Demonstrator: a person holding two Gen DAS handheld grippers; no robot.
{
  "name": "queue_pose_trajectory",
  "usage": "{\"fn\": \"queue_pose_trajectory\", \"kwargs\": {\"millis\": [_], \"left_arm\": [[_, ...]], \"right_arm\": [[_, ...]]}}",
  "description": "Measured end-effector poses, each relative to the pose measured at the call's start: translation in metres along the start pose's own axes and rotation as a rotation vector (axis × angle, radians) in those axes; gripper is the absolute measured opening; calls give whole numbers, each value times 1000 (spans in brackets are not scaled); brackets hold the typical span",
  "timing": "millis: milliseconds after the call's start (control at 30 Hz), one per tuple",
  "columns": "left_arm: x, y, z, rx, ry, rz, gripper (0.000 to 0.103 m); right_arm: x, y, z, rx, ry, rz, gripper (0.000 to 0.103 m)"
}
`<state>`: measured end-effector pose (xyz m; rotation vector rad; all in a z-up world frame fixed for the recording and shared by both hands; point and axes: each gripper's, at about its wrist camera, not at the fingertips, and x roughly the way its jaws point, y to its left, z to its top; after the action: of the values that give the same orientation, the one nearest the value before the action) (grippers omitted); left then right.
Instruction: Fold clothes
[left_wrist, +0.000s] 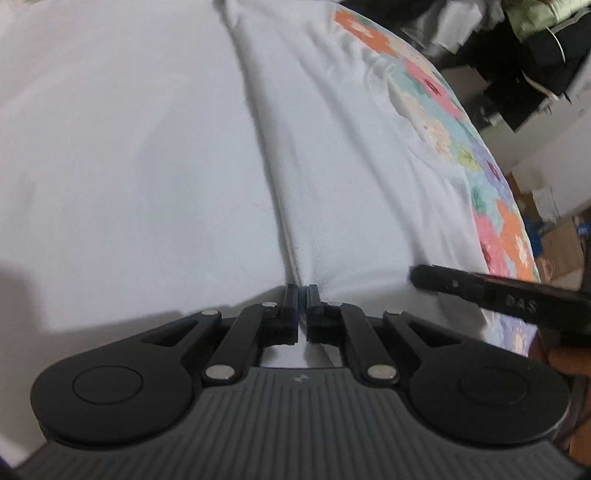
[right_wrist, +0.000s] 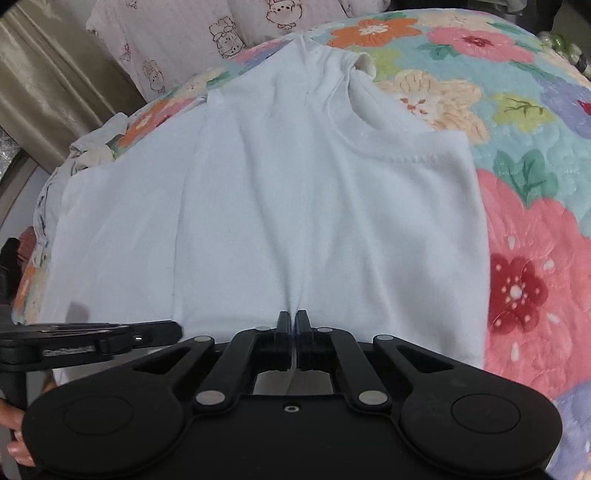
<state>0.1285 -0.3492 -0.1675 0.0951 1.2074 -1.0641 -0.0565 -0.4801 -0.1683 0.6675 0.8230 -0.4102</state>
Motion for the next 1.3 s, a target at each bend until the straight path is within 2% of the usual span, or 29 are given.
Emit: {"fn": "queue_pose_trajectory", "kwargs": {"millis": [133,267,300,333,367,400,467,533,633,700,767,833,900,933,967,1033,1100,1167,1300], "left_arm": [[-19,-4,0,42,-5,50,6],[-49,15,-7,-14,3,100,17],[-61,24,-10,-41,-5,109,25],[-72,35,-15,-63,-17,124,34],[-86,47,-20,-78,-30,156,40],[-100,59,-26,-88,-41,205,55],[-131,86,-38,-125,-78,315,63],[-160,116,-50,-181,-121,405,69],[-203,163,-69,-299,-184,504,73],[-232,196,-87,-429,-243,582,74],[-256,224,-105,-552,-295,619,74],[-264,241,-116,-598,-316,532,74],[-256,253,-121,-625,-279,453,76],[-251,258,-123,-638,-257,416,76],[-247,259,-123,-639,-248,418,76],[-241,257,-121,-633,-238,449,76],[-235,255,-120,-617,-225,462,81],[-231,253,-119,-584,-205,444,85],[-225,248,-121,-577,-191,380,89]], "right_arm": [[-15,15,4,-114,-26,-49,6],[-5,30,-7,-250,0,-287,7],[-8,34,-9,-276,-12,-303,14],[-12,40,-9,-294,-34,-316,27],[-18,48,-7,-297,-70,-317,33],[-22,56,-4,-305,-101,-297,40],[-29,78,1,-338,-151,-219,41],[-28,98,0,-374,-177,-123,47],[-13,132,-8,-418,-160,17,49],[1,157,-17,-458,-125,80,49],[15,184,-31,-526,-86,132,49],[24,206,-44,-595,-44,175,51],[30,221,-56,-626,13,245,52],[34,224,-56,-598,55,315,52],[38,226,-57,-568,95,376,52],[46,232,-59,-537,142,435,52],[54,242,-63,-566,151,444,52],[61,257,-71,-651,140,418,52],[77,279,-84,-736,139,392,52]]}}
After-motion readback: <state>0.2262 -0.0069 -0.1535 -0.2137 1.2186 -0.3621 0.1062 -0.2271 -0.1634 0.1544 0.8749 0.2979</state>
